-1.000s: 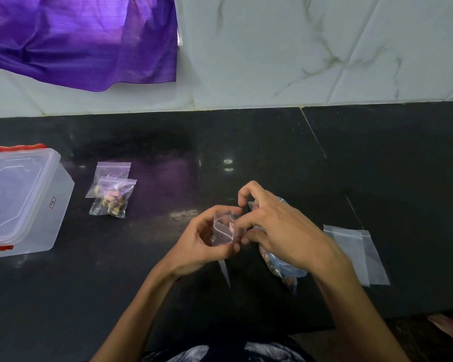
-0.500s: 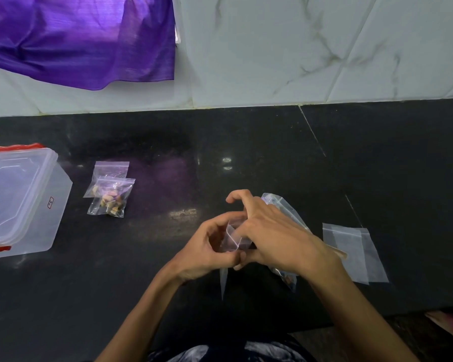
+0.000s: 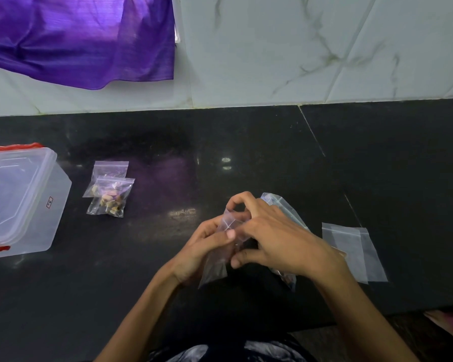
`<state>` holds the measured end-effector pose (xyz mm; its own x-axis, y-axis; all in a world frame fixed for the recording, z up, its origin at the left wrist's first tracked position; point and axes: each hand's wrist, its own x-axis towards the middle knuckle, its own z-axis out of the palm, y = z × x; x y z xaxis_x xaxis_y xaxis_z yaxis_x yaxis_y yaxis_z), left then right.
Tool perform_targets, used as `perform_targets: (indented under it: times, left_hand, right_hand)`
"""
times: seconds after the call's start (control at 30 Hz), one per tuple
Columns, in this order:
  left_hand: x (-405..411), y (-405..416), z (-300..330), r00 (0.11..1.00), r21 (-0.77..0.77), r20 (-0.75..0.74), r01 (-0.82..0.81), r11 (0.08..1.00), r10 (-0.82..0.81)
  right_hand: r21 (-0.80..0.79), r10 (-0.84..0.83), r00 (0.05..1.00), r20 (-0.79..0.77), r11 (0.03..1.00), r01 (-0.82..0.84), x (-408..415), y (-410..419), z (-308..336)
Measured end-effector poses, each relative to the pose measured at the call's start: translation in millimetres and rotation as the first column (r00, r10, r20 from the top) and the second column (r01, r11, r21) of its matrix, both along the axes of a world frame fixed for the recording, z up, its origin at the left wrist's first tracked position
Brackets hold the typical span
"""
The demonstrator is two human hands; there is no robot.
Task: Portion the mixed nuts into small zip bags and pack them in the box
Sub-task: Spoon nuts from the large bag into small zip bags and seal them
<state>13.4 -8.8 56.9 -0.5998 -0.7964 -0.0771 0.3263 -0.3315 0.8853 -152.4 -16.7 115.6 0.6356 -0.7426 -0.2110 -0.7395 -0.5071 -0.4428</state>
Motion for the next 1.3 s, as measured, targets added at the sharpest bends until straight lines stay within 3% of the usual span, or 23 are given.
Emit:
perform_targets:
  times: [0.27,0.4,0.53,0.67,0.97,1.13,1.23,1.3]
  left_hand:
    - [0,2,2,0.996,0.049,-0.033,0.084,0.995,-0.082]
    - [1,3,1,0.991,0.071,-0.087,0.104,0.992,-0.098]
    - [0,0,0,0.995,0.002,-0.038,0.093,0.996,-0.093]
    - [-7,1,4,0.989,-0.051,-0.022,0.144,0.988,-0.145]
    - [-6,-7,0,0.996,-0.166,0.071,0.068,0.984,-0.057]
    - [-7,-7,1,0.980,-0.270,0.197,0.027,0.962,0.028]
    - [-6,-3,-1,0.967,-0.319,0.228,-0.033,0.947,0.111]
    - [-5,0,-3,0.962,-0.339,0.220,-0.082,0.937,0.164]
  right_hand:
    - [0.081,-0.066,0.977,0.202,0.995,0.050,7,2,0]
    - [0.133,-0.053,0.992,0.113,0.990,0.037,2,3,4]
    - [0.176,-0.016,1.000,0.006,0.984,0.015,-5,5,13]
    - [0.148,-0.032,0.999,-0.032,0.988,0.037,-5,6,18]
    - [0.020,-0.148,0.987,-0.057,0.989,0.150,-19,16,29]
    - [0.008,-0.278,0.957,0.084,0.961,0.278,-36,28,34]
    - [0.070,-0.443,0.876,0.188,0.896,0.438,-60,34,35]
    - [0.081,-0.539,0.829,0.147,0.842,0.533,-75,34,31]
